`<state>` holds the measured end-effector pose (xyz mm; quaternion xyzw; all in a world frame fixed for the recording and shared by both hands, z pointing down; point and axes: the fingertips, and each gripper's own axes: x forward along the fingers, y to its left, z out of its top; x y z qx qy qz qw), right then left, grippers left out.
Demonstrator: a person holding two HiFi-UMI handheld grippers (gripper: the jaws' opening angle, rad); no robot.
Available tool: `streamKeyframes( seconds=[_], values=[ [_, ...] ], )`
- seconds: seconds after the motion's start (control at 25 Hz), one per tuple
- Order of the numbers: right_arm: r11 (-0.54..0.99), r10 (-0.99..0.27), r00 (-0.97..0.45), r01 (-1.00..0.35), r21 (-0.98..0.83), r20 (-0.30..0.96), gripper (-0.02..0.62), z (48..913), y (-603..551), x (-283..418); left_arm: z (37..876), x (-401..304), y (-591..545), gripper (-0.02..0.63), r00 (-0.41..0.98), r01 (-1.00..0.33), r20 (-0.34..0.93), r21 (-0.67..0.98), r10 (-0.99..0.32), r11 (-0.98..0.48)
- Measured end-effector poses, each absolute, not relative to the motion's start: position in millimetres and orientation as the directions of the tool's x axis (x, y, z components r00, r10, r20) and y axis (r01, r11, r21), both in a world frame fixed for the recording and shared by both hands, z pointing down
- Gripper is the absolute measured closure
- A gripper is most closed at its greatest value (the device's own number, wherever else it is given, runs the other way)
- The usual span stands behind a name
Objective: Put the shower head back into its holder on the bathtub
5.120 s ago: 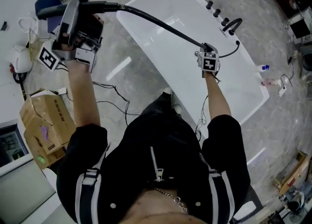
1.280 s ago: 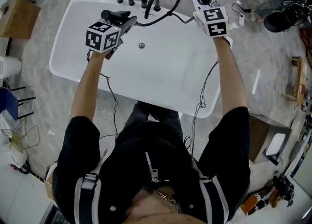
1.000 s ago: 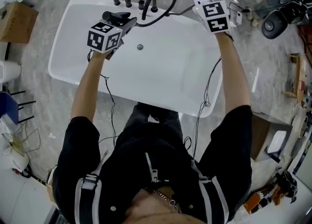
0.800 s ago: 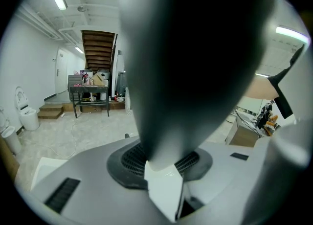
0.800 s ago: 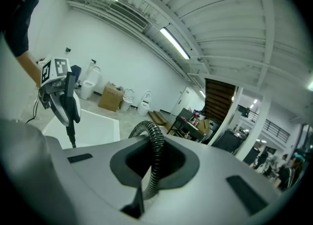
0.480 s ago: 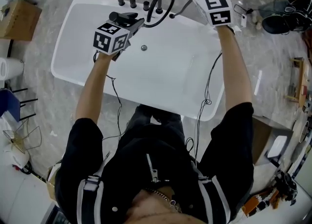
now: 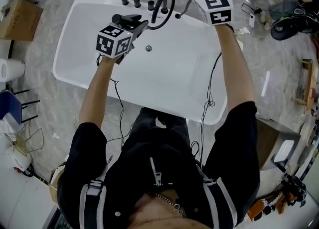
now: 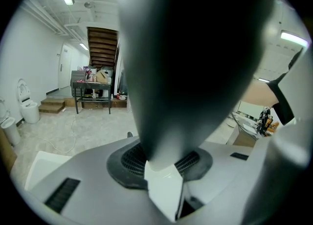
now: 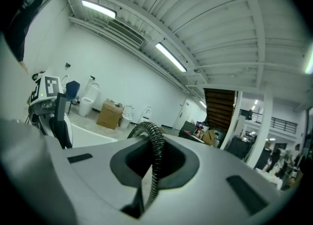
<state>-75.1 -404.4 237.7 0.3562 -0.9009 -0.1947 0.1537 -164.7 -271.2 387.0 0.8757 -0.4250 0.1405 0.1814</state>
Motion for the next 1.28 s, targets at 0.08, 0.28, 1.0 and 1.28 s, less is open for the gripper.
streamKeyframes(
  seconds=[0.08,0.28,1.0,1.28],
  values=[
    [0.680,-0.683,-0.722,-0.575,0.456,0.108,0.586,233.3,-399.4,-88.4,386.8,-167.6,-273.7,0.465,0.596,-0.798,0.395,0.202,-0.699,-0.567],
    [0.708,-0.670,-0.730,-0.574,0.411,0.135,0.586,264.1,-399.2,-101.1,400.3,-174.4,-269.9,0.465,0.588,-0.805,0.414,0.216,-0.695,-0.553],
    [0.675,-0.729,-0.671,-0.673,0.303,0.132,0.586,282.8,-420.7,-82.0,401.2,-178.4,-264.4,0.465,0.593,-0.804,0.396,0.238,-0.701,-0.545],
    [0.683,-0.730,-0.651,-0.687,0.249,0.206,0.586,338.4,-428.7,-79.3,415.9,-183.8,-266.6,0.465,0.589,-0.806,0.418,0.245,-0.691,-0.539]
  ],
)
